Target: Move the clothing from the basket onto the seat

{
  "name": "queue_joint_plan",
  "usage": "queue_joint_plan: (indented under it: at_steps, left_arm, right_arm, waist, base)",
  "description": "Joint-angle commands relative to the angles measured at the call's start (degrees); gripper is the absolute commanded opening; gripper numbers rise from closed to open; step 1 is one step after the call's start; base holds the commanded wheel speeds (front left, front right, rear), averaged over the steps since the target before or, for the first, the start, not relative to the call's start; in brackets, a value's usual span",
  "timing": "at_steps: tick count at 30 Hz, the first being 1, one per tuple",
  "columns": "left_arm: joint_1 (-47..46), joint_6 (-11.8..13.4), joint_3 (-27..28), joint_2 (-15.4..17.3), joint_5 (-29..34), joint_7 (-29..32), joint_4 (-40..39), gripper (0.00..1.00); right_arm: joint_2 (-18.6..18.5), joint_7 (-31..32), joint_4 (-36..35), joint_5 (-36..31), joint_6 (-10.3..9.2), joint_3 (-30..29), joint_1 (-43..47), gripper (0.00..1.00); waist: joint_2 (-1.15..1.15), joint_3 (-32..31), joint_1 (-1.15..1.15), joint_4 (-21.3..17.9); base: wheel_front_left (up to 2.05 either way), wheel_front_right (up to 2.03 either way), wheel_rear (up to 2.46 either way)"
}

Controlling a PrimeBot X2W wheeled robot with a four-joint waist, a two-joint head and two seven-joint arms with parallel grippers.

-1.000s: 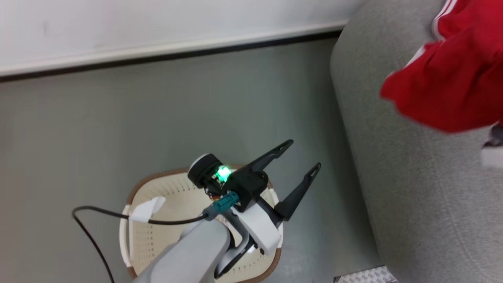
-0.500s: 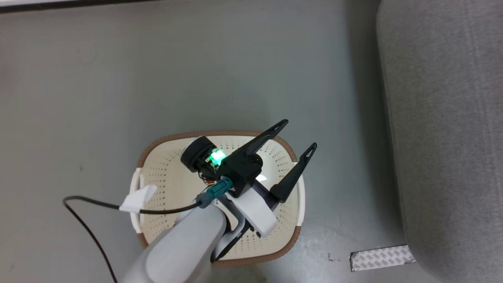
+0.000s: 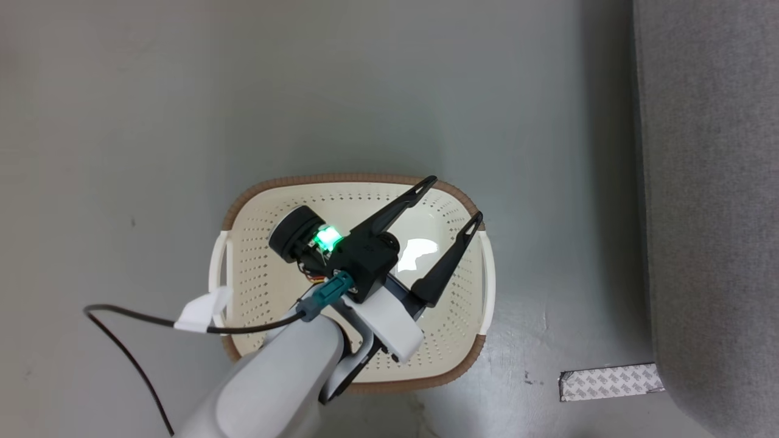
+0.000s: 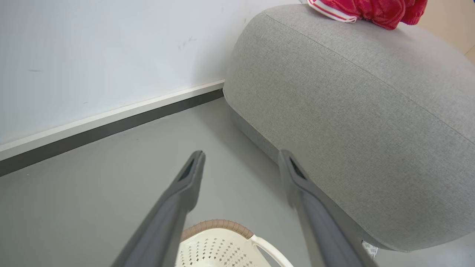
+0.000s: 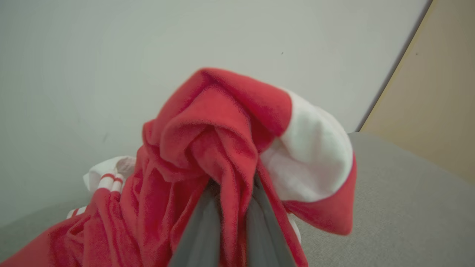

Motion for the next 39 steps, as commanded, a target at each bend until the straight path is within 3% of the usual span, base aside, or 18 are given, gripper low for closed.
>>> queue_joint_plan:
  at_steps: [1, 5, 10, 12, 13, 14, 21, 27, 35, 39]
  left_arm:
    - [0.3, 0.1, 0.1, 0.4, 0.2, 0.1, -0.3, 1.0]
    - [0.9, 0.8, 0.2, 1.4, 0.3, 0.8, -1.1, 1.0]
    - [1.3, 1.5, 0.8, 2.3, -0.2, 1.3, -2.1, 1.0]
    - [1.6, 1.8, 0.9, 2.7, -0.6, 1.4, -2.3, 1.0]
    - [1.7, 1.9, 1.0, 2.7, -0.7, 1.4, -2.3, 1.0]
    - [1.8, 2.0, 1.0, 2.7, -0.8, 1.2, -2.3, 1.0]
    - [2.8, 3.1, 1.9, 2.2, -2.3, -0.2, -1.2, 1.0]
    - [4.8, 4.0, 3.0, 2.1, -3.6, -2.0, 0.7, 1.0]
    - [9.8, 5.8, 5.4, 1.8, -6.0, -4.0, 4.7, 1.0]
    - [13.3, 6.6, 7.2, 1.9, -7.0, -4.4, 6.1, 1.0]
  right_arm:
    - [0.0, -0.5, 0.4, -0.9, -0.16, -0.6, 0.6, 0.0]
    - [3.5, -1.3, 4.2, -5.9, -0.16, -6.1, 2.2, 0.0]
    - [7.2, -1.6, 4.1, -12.8, -0.16, -11.6, 1.2, 0.0]
    - [8.6, -1.4, 3.1, -15.8, -0.16, -12.7, 0.2, 0.35]
    - [9.2, -1.3, 2.6, -17.3, -0.16, -13.1, -0.1, 0.6]
    - [9.9, -1.2, 2.2, -18.8, -0.16, -13.4, -0.3, 0.99]
    - [11.7, -1.5, 1.7, -22.3, -0.16, -10.0, 1.4, 1.0]
    - [10.8, -3.1, -0.8, -17.1, -0.16, -3.1, 8.9, 1.0]
    - [13.3, -3.2, -20.2, -4.8, -0.16, 6.7, 29.8, 1.0]
    - [15.8, -3.2, -27.9, -2.0, -0.16, 10.1, 39.3, 1.0]
  waist:
    - [0.0, 0.3, -0.01, 0.2]
    - [0.0, 0.6, -0.01, 0.6]
    - [0.0, 0.1, -0.01, 0.5]
    - [0.0, -0.5, -0.01, 0.2]
    - [0.0, -0.9, -0.01, 0.1]
    - [0.0, -1.3, -0.01, -0.1]
    - [0.0, -5.1, -0.01, -0.8]
    - [0.0, -9.7, -0.01, -0.6]
    - [0.0, -20.1, -0.01, 1.8]
    - [0.0, -25.6, -0.01, 3.1]
  base:
    - [0.0, 0.0, 0.0]
    - [0.0, 0.0, 0.0]
    - [0.0, 0.0, 0.0]
    - [0.0, 0.0, 0.0]
    - [0.0, 0.0, 0.0]
    - [0.0, 0.0, 0.0]
    - [0.0, 0.0, 0.0]
    - [0.0, 0.0, 0.0]
    - [0.0, 0.0, 0.0]
    - [0.0, 0.0, 0.0]
